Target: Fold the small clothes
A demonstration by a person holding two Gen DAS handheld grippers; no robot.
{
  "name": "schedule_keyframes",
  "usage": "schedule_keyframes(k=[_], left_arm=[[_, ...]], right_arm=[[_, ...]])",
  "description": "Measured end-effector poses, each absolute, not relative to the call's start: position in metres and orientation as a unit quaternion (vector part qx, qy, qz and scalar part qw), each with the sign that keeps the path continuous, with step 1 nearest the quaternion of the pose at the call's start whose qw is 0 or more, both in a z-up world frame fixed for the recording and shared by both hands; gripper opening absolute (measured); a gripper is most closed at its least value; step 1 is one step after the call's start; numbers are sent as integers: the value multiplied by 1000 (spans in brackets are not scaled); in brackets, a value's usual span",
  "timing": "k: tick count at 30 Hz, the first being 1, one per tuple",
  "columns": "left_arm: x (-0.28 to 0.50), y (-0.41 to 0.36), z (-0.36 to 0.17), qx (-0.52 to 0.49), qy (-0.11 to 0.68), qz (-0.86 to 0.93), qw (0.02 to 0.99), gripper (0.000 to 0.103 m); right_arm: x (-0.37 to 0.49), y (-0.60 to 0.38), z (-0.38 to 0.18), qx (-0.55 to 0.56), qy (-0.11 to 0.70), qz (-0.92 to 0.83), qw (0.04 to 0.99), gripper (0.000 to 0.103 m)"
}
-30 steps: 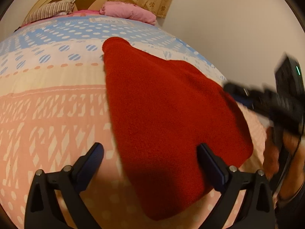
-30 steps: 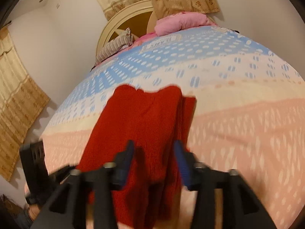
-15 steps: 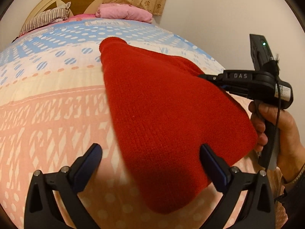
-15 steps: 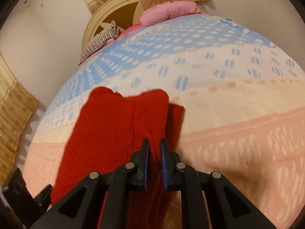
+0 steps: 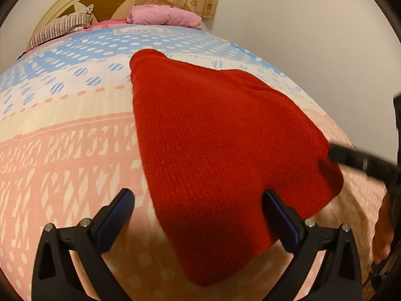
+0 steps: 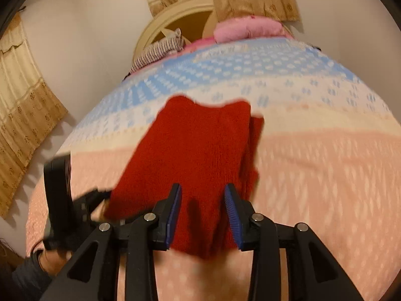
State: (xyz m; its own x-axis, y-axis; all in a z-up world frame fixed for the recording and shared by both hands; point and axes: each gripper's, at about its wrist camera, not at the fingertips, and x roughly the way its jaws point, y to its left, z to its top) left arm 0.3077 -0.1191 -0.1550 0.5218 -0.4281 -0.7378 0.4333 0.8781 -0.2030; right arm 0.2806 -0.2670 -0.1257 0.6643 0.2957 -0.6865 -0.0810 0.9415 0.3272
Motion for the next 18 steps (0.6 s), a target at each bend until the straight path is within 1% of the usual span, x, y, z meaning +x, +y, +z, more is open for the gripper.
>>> schedule_keyframes(k=[4, 5, 6, 10, 14, 18], left_arm=[[307, -120, -155, 7, 422, -243, 873, 103], [307, -120, -155, 6, 421, -243, 874, 103], [307, -120, -154, 6, 421, -242, 874, 103], [301, -115, -148, -1, 402, -243, 883, 103], [300, -107, -143, -24, 384, -248, 889, 103], [308, -87, -144, -85, 382, -249, 886, 103]], right_arm=[[274, -265, -144, 149, 403, 126, 894, 37], [273, -267, -145, 157, 399, 129, 894, 27], [273, -269, -145, 164, 397, 132, 893, 6], [269, -270, -143, 146, 397, 121, 898, 5], [269, -282, -158, 150, 413, 110, 891, 5], [268, -286, -161, 157, 411, 117, 890, 5]])
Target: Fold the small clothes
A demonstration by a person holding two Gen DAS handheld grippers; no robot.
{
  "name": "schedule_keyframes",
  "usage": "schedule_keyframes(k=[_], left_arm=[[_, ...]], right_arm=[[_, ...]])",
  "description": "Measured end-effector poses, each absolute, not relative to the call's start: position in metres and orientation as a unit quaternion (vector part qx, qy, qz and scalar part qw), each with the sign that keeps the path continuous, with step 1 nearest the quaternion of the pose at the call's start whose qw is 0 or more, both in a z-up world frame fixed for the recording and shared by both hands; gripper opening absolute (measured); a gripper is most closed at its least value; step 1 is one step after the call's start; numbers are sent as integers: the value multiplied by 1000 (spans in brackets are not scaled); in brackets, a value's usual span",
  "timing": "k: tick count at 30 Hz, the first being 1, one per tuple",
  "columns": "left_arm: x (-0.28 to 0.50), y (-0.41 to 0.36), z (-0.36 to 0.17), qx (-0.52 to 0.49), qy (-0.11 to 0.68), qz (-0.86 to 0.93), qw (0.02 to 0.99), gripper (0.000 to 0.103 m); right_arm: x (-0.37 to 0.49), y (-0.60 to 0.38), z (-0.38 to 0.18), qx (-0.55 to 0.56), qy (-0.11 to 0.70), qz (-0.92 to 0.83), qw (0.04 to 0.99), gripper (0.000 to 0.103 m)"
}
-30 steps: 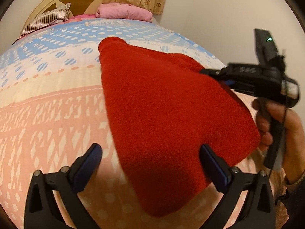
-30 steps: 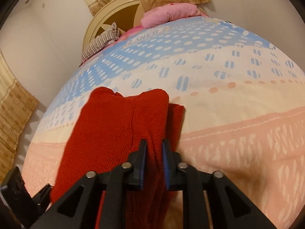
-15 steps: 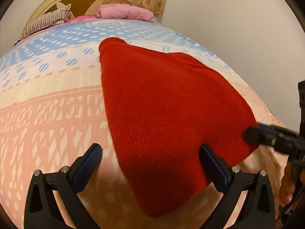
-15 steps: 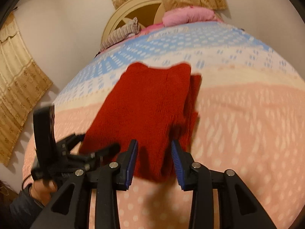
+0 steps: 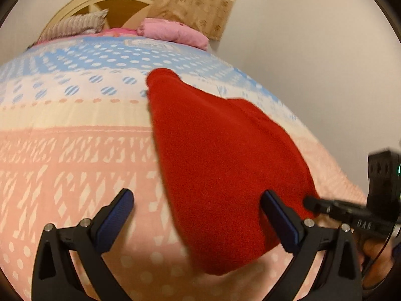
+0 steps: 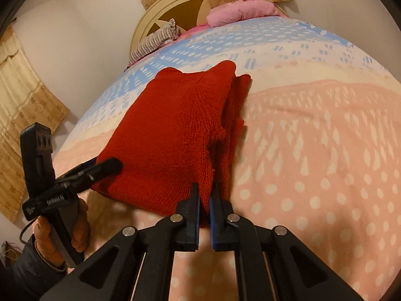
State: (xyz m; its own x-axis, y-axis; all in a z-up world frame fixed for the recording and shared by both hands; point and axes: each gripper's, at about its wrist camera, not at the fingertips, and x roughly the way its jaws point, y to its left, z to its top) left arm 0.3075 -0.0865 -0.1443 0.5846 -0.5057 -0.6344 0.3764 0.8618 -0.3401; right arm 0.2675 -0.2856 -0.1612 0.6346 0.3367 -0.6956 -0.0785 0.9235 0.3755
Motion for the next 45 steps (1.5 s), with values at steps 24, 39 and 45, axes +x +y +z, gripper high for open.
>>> schedule_keyframes(k=[24, 39, 45], left_arm=[[336, -97, -155, -103, 416, -264, 864, 103], [333, -99, -156, -94, 415, -264, 865, 103], [334, -99, -157, -96, 415, -267, 864, 103]], right_arm=[[345, -323, -138, 234, 367, 160, 886, 49], [409, -343, -187, 318, 406, 135, 846, 57], [420, -334, -190, 329, 405, 168, 836, 55]])
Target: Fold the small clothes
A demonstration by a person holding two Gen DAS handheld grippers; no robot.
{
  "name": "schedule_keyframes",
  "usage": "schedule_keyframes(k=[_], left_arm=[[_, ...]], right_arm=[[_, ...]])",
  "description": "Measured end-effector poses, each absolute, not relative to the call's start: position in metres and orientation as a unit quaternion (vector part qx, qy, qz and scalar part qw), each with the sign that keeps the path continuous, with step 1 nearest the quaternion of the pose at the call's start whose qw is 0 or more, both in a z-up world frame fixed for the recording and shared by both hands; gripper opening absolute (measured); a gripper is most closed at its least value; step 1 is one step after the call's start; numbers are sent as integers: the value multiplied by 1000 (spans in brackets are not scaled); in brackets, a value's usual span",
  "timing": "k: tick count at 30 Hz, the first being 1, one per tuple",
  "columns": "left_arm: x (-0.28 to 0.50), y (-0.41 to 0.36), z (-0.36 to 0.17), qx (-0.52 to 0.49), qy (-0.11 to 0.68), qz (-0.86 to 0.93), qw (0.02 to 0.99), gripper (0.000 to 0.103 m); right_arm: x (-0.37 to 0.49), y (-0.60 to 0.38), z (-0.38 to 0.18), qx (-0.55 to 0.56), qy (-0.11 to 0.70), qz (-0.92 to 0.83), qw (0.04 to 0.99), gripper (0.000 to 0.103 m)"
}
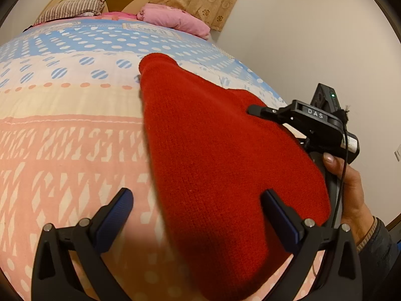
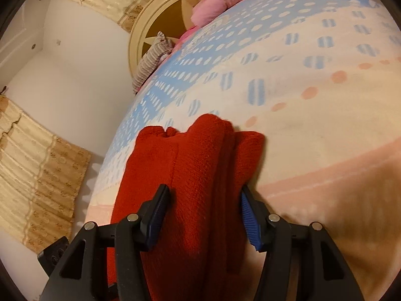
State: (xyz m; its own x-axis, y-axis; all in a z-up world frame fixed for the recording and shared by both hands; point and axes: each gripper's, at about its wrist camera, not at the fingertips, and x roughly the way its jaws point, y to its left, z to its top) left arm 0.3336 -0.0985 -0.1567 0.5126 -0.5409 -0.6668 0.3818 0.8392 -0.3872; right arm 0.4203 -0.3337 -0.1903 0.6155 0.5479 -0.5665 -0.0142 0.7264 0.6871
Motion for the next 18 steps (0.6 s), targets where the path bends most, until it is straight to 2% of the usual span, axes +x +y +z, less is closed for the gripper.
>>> schedule_keyframes(k=[5, 10, 12, 14, 18], left_arm=[[334, -99, -157, -94, 415, -267, 865, 103], [332, -102, -156, -88, 415, -269, 865, 103], [331, -104, -156, -85, 414, -276, 863, 96], [330, -106, -155, -85, 415, -291, 858, 82], [326, -106, -154, -86, 419, -299, 853, 72]], right_arm=[[418, -335, -197, 341, 399, 180, 832, 36], [413, -328, -196, 322, 389, 177, 845, 34], [413, -325, -195, 312, 387, 174, 850, 33], [411, -320, -191, 300, 384, 168, 857, 32], [406, -314, -186, 285, 376, 163, 866, 31]])
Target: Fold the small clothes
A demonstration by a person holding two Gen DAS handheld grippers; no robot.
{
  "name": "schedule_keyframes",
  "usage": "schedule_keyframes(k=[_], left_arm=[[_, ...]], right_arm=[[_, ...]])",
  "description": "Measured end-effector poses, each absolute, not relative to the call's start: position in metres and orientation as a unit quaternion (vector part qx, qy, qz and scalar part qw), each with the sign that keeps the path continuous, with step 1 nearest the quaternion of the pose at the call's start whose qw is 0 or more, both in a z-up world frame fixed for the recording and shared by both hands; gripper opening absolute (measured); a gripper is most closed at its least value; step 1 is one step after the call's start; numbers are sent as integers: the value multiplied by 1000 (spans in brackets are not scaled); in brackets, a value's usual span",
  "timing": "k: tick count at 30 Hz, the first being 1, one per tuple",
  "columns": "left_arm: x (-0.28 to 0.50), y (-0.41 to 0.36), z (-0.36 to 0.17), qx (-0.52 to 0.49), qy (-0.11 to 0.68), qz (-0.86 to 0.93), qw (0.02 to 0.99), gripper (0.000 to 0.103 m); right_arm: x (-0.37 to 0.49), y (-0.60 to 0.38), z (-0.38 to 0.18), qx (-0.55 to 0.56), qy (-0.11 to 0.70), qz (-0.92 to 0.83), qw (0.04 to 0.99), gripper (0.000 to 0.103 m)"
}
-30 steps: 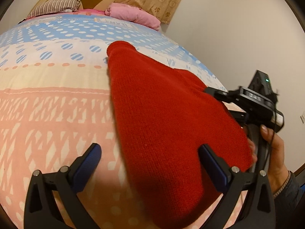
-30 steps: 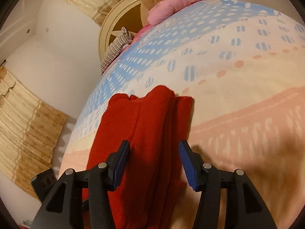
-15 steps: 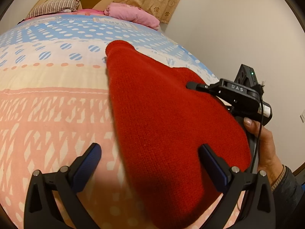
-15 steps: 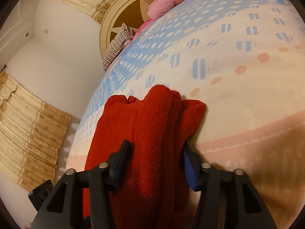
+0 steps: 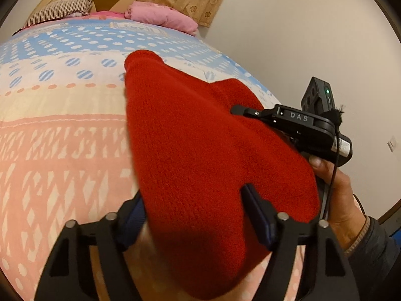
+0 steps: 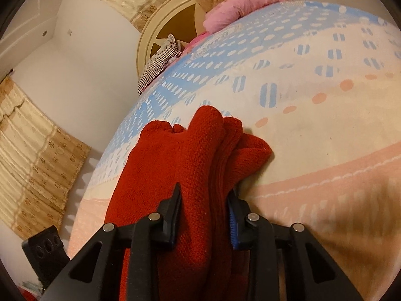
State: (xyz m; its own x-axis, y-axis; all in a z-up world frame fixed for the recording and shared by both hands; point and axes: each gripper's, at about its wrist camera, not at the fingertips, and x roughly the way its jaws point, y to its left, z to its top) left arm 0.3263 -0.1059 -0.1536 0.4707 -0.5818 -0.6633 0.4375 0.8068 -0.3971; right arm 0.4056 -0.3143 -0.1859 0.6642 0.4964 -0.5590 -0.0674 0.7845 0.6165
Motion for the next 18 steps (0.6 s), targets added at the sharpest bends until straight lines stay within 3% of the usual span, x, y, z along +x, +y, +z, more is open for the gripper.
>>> schedule_keyframes(k=[5, 18], left_arm=[[317, -108, -145, -69, 410, -297, 859, 50], [265, -87, -119, -23, 390, -287, 875, 44]], right_arm=[[397, -310, -181, 286, 365, 160, 872, 30], [353, -281, -157, 283, 341, 195, 875, 29]])
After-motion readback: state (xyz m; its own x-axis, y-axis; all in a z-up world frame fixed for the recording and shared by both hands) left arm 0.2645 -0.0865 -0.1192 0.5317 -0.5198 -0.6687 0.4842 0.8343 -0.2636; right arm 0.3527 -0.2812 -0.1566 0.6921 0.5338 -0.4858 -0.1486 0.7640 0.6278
